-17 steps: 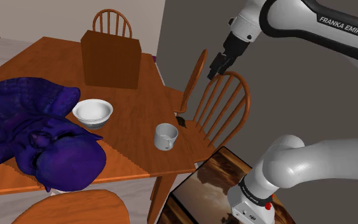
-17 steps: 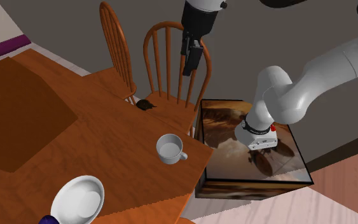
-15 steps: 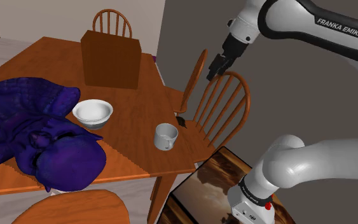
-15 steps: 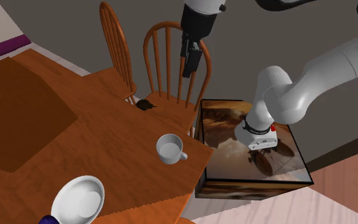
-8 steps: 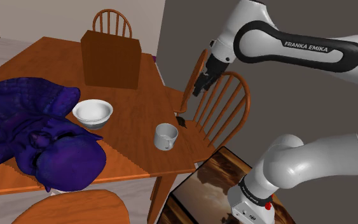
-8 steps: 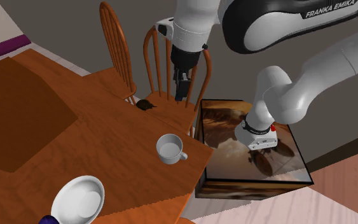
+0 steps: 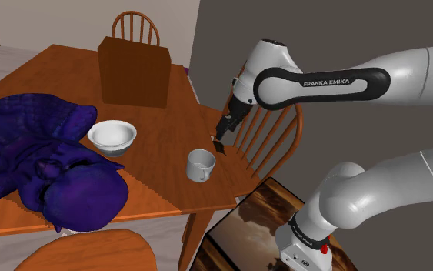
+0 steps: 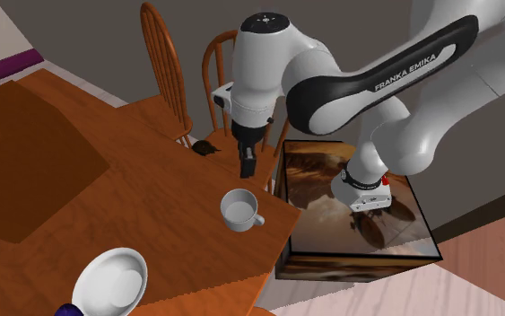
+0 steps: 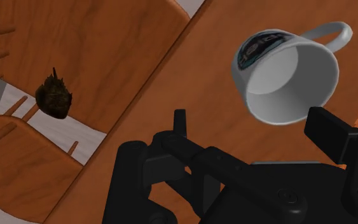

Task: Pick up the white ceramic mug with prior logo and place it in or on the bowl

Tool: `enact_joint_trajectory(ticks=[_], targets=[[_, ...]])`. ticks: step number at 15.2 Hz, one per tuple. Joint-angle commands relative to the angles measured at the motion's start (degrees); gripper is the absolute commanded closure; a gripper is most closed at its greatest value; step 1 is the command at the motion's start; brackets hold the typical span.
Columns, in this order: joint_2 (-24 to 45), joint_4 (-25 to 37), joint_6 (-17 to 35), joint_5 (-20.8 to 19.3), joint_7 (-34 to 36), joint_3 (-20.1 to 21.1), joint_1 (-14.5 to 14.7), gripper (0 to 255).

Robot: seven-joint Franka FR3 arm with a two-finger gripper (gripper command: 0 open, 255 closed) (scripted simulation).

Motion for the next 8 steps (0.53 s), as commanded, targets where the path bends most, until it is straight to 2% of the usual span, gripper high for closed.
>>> enact_joint_trajectory(ticks=[1,6,8], targets=[[3.4,-0.7,3.7,0.7,0.2,0.7,0.6,0],[11.9,-2.4,12.8,2.2,0.3,2.2,1.8,0],[13.2,-3.0,14.6,2.3,0.3,2.4,1.8,0]])
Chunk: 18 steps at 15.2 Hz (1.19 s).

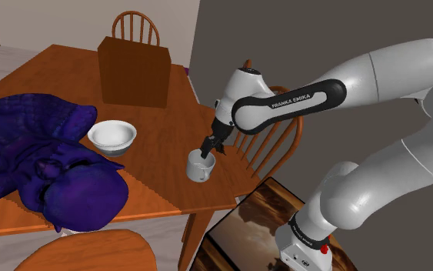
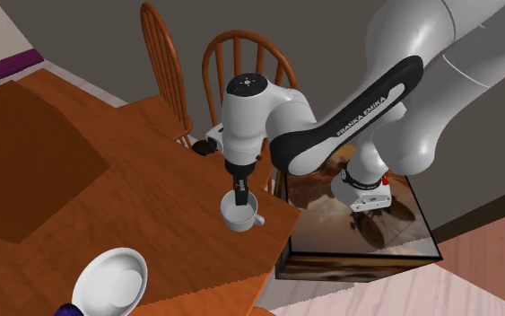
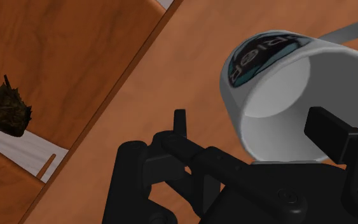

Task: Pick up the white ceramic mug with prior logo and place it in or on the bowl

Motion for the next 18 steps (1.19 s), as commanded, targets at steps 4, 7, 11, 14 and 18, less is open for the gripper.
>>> enact_joint_trajectory(ticks=[4,7,11,14,18], targets=[[3.7,-1.1,4.8,0.0,-0.2,0.3,-0.1,0],[4.9,-1.4,6.3,0.0,-0.1,0.4,-0.1,0],[4.9,-1.4,6.3,0.0,-0.1,0.4,-0.1,0],[4.9,-1.4,6.3,0.0,-0.1,0.4,-0.1,0],[4.9,-1.4,6.3,0.0,-0.1,0.4,-0.1,255]])
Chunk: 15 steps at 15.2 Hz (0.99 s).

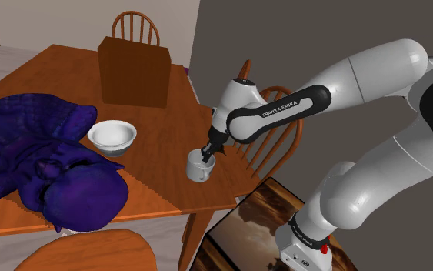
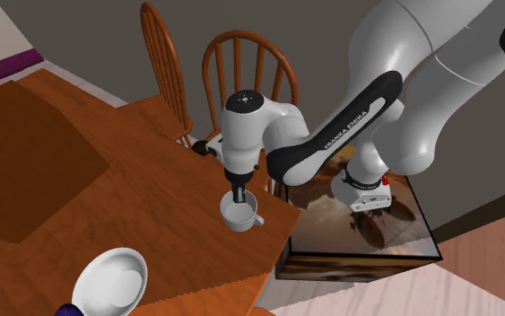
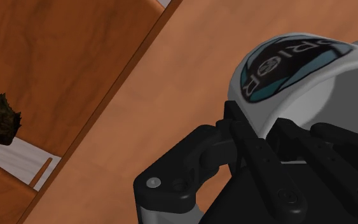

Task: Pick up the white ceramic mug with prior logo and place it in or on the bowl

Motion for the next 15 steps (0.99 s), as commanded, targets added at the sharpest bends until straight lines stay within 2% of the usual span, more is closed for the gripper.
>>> enact_joint_trajectory(ticks=[1,6,15], targets=[[0.0,0.0,0.0,0.0,0.0,0.0,0.0,255],[0.0,0.0,0.0,0.0,0.0,0.0,0.0,255],[-5.2,3.1,-8.3,-0.1,0.2,-0.5,0.0,255]])
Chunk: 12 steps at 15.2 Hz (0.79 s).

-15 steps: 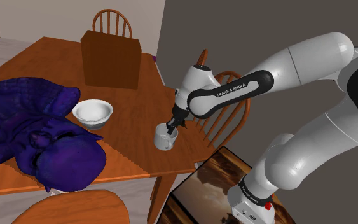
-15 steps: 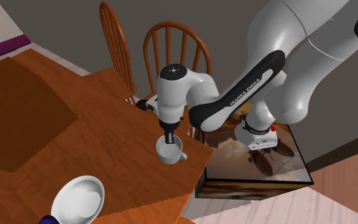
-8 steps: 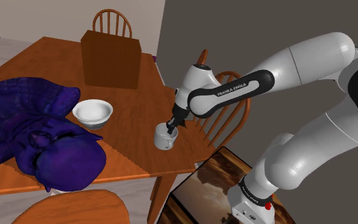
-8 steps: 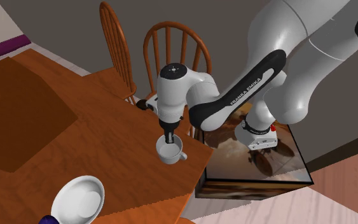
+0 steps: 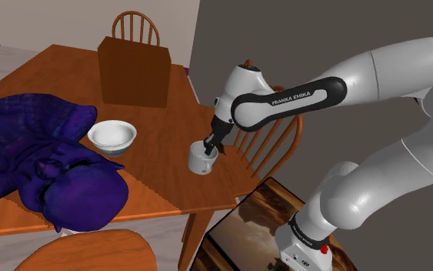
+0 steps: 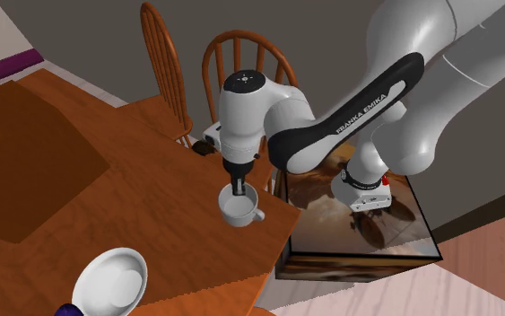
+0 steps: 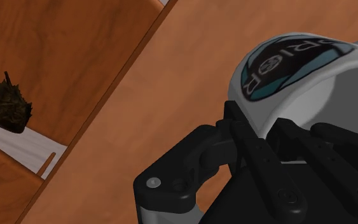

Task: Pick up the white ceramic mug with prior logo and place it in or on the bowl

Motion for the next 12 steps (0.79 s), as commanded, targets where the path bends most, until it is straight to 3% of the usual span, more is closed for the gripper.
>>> enact_joint_trajectory(ticks=[1,12], targets=[[-0.9,0.9,-1.7,-0.1,0.1,-0.1,0.0,255],[-5.2,6.2,-11.3,-0.5,0.4,-0.7,-0.2,255]])
